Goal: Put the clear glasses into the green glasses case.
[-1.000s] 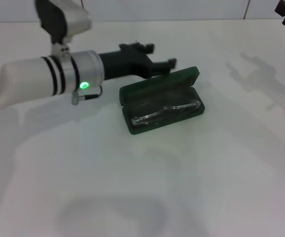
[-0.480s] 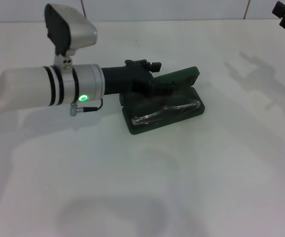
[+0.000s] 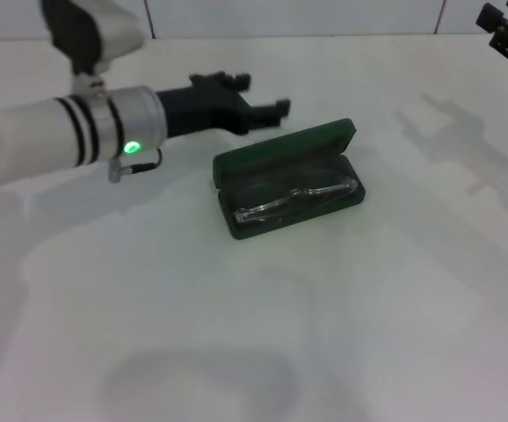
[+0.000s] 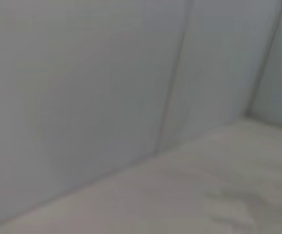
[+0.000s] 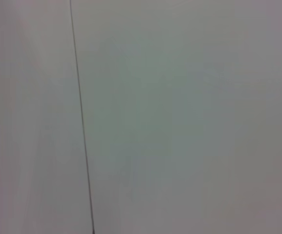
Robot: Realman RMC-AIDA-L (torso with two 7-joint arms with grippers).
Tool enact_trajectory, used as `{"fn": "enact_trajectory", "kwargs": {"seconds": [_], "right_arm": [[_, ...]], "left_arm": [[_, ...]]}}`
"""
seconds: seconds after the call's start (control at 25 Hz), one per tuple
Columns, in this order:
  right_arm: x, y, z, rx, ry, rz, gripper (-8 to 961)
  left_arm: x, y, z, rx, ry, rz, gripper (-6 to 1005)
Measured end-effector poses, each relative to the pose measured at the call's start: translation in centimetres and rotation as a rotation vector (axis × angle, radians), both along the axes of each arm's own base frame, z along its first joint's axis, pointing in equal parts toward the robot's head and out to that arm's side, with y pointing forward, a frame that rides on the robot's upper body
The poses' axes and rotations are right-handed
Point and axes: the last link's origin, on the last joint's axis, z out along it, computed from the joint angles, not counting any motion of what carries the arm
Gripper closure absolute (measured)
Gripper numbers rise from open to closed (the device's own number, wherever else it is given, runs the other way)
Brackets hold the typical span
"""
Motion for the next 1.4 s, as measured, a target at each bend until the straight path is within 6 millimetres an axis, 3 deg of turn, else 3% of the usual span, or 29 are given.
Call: {"fn": "enact_trajectory", "kwargs": {"seconds": [0.48,0.84,1.04,1.24,1.4], "right_arm": [[0.0,0.1,0.0,0.002,-0.004,0.002,416],[0.2,0.4,-0.4,0.006,-0.019,-0.015,416],[0.2,0.4,-0.4,0.004,-0.019,-0.016,416],[-0.5,0.4,-1.2,-0.035,-0.05,0.019,415],[-2.3,0.0,-3.3,-0.161,-0.153,0.141,415]], "left_arm": [[1.0,-0.8,-1.4,-0.13,0.081,-0.064,183],[0.2,-3.0,-3.0,-0.22,0.175,-0.187,183],[0.2,-3.2,-3.1,-0.218,0.161,-0.196,183],[1.0,-3.4,-1.3,-0.112,-0.035,-0.223,183],[1.4,-5.7,2.1,-0.014,-0.272,-0.374,183]]}}
